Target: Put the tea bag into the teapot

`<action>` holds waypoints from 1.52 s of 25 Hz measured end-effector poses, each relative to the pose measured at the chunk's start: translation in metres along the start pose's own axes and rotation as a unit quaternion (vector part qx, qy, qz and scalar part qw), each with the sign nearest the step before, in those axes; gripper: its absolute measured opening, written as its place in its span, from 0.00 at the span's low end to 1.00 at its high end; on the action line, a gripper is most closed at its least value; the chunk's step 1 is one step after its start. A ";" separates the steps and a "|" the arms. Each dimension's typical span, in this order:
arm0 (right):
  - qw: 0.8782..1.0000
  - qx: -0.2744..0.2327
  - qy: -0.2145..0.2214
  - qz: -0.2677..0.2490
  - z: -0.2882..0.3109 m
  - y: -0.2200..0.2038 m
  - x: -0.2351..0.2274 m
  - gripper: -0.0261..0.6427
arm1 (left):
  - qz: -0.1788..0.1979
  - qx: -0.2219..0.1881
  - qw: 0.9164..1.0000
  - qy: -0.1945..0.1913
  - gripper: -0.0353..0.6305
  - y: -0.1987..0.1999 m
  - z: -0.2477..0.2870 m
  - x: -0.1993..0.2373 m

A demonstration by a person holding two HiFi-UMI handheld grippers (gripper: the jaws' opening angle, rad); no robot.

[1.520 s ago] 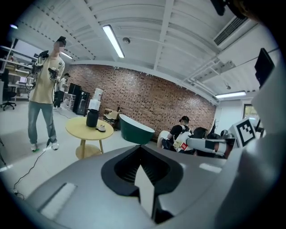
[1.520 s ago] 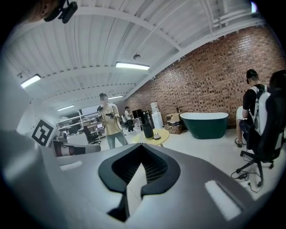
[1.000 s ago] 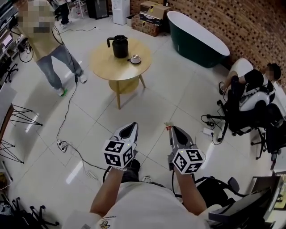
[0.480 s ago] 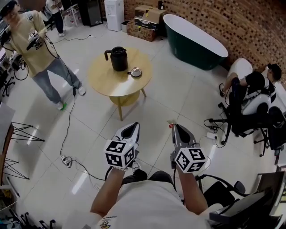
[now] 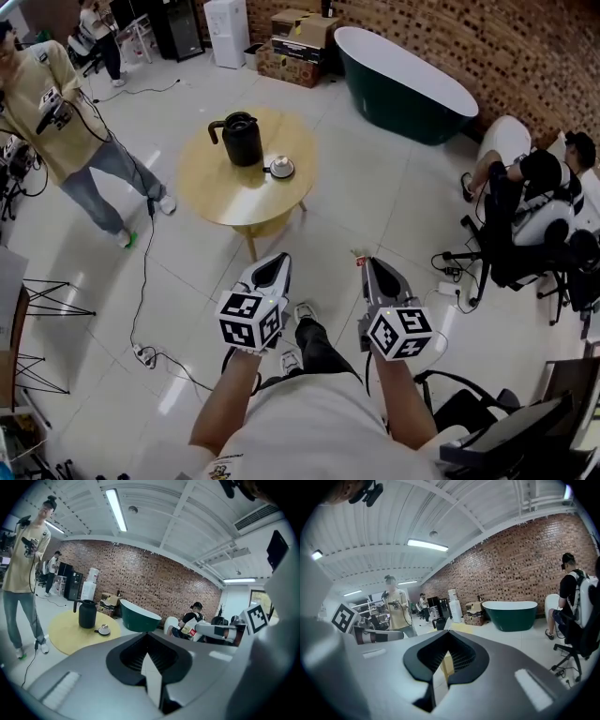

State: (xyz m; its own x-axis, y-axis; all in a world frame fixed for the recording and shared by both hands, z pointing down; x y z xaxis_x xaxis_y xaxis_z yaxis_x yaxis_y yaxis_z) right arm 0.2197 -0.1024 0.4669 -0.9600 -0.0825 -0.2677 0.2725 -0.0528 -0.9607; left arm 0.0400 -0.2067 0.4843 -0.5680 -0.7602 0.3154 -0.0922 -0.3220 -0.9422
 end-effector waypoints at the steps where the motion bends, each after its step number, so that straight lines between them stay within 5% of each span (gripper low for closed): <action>1: 1.000 0.002 0.005 0.000 0.013 0.001 -0.001 0.04 | 0.000 -0.001 1.000 0.004 0.07 0.004 0.007 0.006; 18: 0.992 0.000 0.114 -0.057 0.226 0.068 0.015 0.04 | 0.000 -0.027 0.997 0.073 0.07 0.086 0.101 0.115; 38: 0.948 0.027 0.263 -0.179 0.450 0.090 0.081 0.04 | -0.029 -0.059 0.984 0.167 0.07 0.138 0.150 0.211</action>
State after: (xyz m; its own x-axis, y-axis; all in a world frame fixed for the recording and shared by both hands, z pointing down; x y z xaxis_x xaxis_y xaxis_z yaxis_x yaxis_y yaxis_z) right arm 0.1957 -0.5619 0.3914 -0.8872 0.4573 0.0616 -0.0877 -0.0360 -0.9955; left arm 0.0307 -0.4960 0.4377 -0.7945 -0.5074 0.3337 -0.2167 -0.2764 -0.9363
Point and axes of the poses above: the fingertips, and each gripper's own axes: z forward along the fingers, x to its left, y out of its top, the point moved 5 cm from there along -z, backward along the fingers, and after that the axes turned 13 degrees about -x, right-handed, at the moved point
